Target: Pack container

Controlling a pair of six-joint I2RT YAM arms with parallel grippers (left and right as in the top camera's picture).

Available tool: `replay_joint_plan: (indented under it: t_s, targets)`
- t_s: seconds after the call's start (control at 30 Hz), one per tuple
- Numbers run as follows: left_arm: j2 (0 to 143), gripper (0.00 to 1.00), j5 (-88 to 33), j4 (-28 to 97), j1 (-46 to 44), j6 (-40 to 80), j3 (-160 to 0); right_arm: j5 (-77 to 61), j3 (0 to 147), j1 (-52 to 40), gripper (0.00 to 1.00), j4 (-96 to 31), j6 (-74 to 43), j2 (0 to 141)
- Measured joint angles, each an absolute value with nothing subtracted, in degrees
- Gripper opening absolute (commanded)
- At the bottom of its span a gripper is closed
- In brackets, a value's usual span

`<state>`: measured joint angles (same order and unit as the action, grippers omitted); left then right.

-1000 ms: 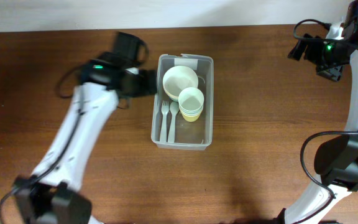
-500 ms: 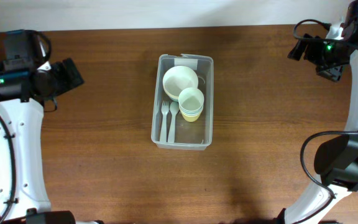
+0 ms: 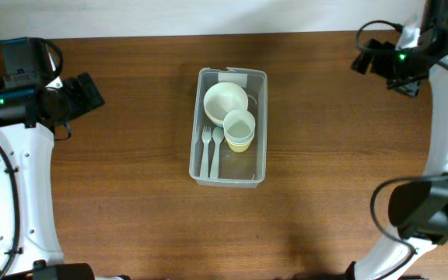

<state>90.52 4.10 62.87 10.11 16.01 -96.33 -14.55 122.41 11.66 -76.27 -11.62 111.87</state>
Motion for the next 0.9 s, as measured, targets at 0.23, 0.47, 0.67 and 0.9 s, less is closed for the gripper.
replay_joint_plan:
  t_s: [0.23,0.47,0.67,0.9]
  targets:
    - [90.5,1.0,4.1,62.9,10.1,16.0,-96.3,-2.0,121.9,2.2,0.99,-72.5,-11.3,95.9]
    - [90.5,1.0,4.1,63.0,10.1,16.0,-96.3,3.6,98.8,2.3,0.99,-48.2,-6.7,75.1]
    - [90.5,1.0,4.1,63.0,10.1,16.0,-96.3,4.0,72.3,2.3,0.99,-41.1,1.8,56.4]
    - [90.5,1.0,4.1,63.0,10.1,16.0,-96.3,4.0,45.4,2.3,0.99,-29.1,3.6,36.6]
